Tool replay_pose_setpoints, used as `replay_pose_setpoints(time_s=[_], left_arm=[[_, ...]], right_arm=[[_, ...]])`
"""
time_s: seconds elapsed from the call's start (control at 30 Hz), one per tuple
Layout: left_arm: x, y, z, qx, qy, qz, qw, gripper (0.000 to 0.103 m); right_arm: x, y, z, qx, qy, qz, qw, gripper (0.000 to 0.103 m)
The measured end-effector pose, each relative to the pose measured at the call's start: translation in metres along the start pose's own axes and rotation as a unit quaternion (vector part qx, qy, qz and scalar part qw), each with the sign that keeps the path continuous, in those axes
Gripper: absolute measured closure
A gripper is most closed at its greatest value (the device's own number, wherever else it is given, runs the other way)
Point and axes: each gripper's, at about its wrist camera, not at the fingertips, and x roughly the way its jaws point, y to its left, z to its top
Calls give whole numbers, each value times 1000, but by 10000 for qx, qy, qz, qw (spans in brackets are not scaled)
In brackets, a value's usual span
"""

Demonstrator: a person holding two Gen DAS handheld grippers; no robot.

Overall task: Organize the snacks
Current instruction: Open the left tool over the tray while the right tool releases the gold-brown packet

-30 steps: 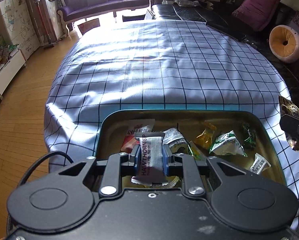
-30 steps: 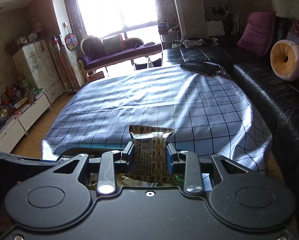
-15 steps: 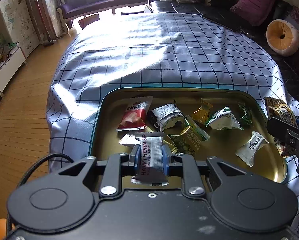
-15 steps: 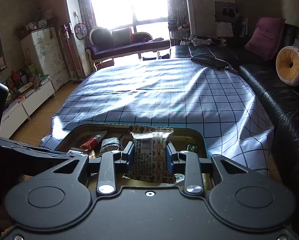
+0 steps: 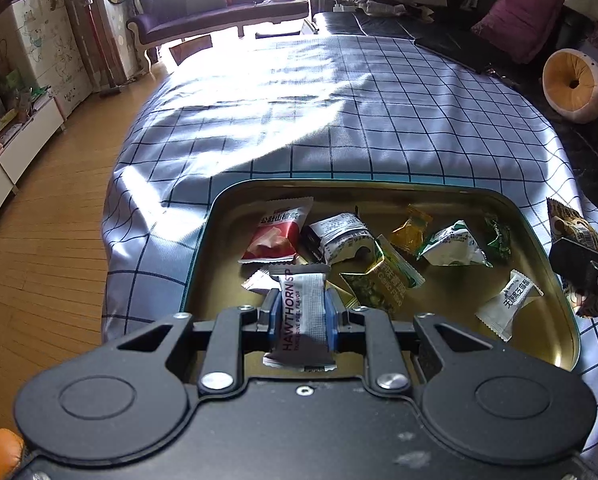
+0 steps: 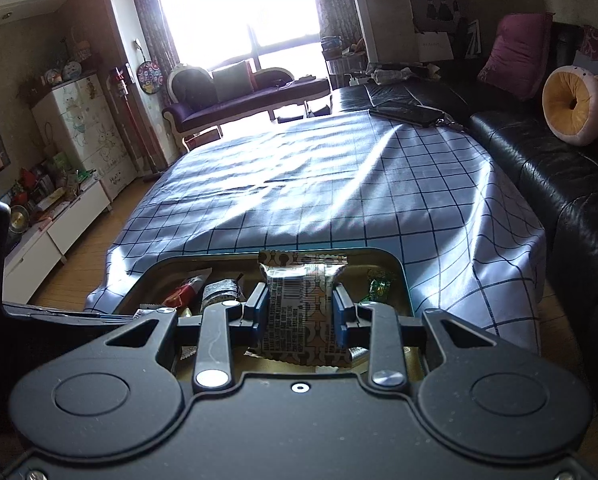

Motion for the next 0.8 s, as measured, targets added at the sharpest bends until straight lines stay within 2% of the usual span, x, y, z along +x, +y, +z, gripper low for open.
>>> replay_pose_setpoints(time_s=[0.17, 0.33, 0.5, 0.8], left_arm=[[-6, -1, -10, -24, -150, 14, 9999, 80], [-9, -2, -15, -65, -157, 15, 9999, 74], [-12, -5, -24, -42, -185, 90, 9998, 73], [-16, -6, -32, -98, -249, 163, 9995, 72]], right_arm=[[-3, 3, 0, -115, -75, -25, 9999, 62], [-5, 3, 0, -138, -95, 19, 9999, 62], [-1, 9, -2, -258, 109, 69, 9996, 57], [0, 15, -4, -357, 229, 46, 9991, 57]])
